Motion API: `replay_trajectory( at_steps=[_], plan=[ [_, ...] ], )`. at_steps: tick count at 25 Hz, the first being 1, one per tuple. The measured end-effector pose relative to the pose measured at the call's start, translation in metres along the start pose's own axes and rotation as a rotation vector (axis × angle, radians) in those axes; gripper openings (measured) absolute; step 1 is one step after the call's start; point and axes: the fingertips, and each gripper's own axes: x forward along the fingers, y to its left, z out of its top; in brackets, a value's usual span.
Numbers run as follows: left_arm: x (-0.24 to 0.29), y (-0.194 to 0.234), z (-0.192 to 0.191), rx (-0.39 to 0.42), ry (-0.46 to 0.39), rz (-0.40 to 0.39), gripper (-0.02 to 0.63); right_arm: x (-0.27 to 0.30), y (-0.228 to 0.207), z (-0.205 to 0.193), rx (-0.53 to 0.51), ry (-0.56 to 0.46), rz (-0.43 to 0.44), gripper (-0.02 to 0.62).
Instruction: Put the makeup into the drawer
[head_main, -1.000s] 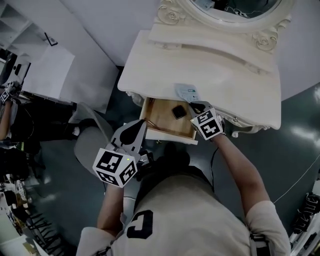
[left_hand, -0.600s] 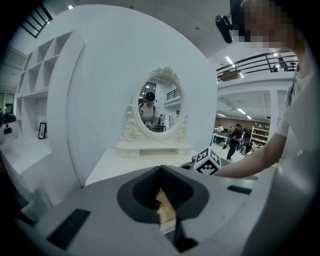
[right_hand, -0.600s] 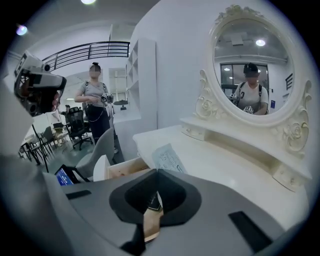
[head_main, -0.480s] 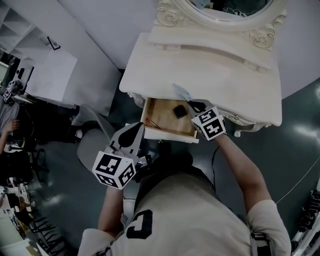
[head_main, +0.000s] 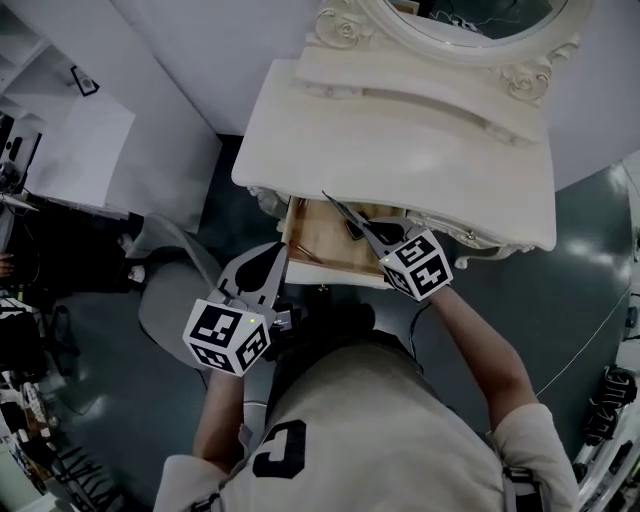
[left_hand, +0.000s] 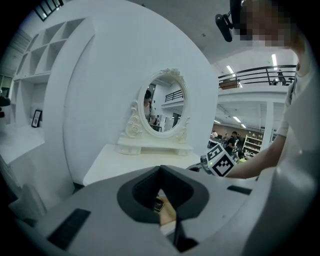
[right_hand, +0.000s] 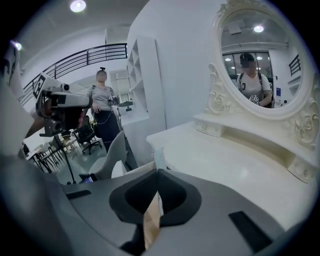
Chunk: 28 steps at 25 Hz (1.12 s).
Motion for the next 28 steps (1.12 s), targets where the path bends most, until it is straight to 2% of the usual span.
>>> replay_trajectory(
  at_steps=[6, 9, 14, 17, 19, 21, 28],
  plan=[
    [0.005, 0.036, -0.004, -0.025, 0.011, -0.042, 0.055, 0.035, 0.013, -0.026, -0.055, 0.154, -0.004, 0.026],
    [0.011, 0.050, -0.001, -0.031, 0.008, -0.063, 0.055, 0.053, 0.009, -0.031, -0.109, 0.221, -0.045, 0.026],
    [0.018, 0.067, 0.002, -0.032, 0.019, -0.087, 0.055, 0.077, 0.001, -0.023, -0.263, 0.275, -0.140, 0.026],
    [0.019, 0.078, -0.001, -0.035, 0.033, -0.087, 0.055, 0.095, 0.012, -0.024, -0.430, 0.288, -0.167, 0.026],
    [0.019, 0.085, -0.005, -0.037, 0.045, -0.081, 0.055, 0.111, 0.024, -0.037, -0.552, 0.320, -0.155, 0.026],
    [0.019, 0.091, -0.007, -0.039, 0.055, -0.073, 0.055, 0.124, 0.037, -0.057, -0.627, 0.368, -0.112, 0.026],
    [0.017, 0.106, -0.016, -0.096, 0.072, -0.081, 0.055, 0.140, 0.066, -0.091, -0.614, 0.455, 0.022, 0.026]
  ],
)
